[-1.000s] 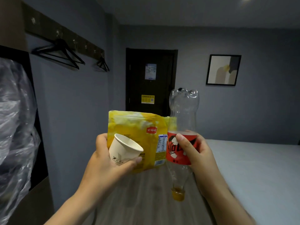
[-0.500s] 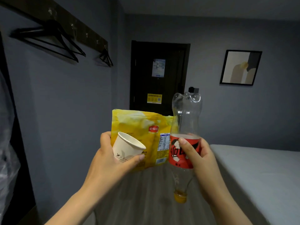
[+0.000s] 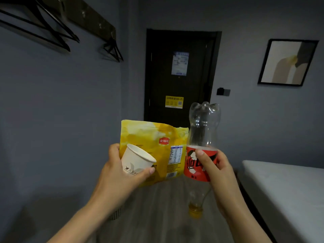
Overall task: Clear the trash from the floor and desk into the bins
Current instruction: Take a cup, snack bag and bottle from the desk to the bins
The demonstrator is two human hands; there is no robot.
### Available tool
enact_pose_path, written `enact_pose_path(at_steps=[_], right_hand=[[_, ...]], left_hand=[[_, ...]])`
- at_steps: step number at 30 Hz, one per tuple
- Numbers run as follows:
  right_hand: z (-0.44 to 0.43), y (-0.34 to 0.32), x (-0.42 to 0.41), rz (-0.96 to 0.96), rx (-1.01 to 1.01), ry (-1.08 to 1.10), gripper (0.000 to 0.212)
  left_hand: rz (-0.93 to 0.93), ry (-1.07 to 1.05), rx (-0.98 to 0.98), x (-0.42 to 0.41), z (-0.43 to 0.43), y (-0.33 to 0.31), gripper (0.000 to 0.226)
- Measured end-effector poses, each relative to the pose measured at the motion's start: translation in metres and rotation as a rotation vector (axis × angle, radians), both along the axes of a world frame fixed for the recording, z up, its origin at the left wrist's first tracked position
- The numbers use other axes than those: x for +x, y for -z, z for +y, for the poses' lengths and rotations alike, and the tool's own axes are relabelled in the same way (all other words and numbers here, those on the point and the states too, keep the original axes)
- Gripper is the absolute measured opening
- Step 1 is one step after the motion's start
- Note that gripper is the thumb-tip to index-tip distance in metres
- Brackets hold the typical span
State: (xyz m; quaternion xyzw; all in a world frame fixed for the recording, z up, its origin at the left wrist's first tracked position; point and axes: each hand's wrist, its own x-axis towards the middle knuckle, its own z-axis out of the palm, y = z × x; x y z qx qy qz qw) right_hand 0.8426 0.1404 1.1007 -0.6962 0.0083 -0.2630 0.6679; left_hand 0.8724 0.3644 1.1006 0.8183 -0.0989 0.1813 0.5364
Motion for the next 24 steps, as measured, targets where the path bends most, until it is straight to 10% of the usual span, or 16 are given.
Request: enact_pose_path(at_steps=[24], right_hand=[[-0.017,0.047,0.406,0.180,0.077,-0.118,0.043]], left_hand=[[0.125,-0.155,0.032,0.395,-0.002,0.063,0.075]])
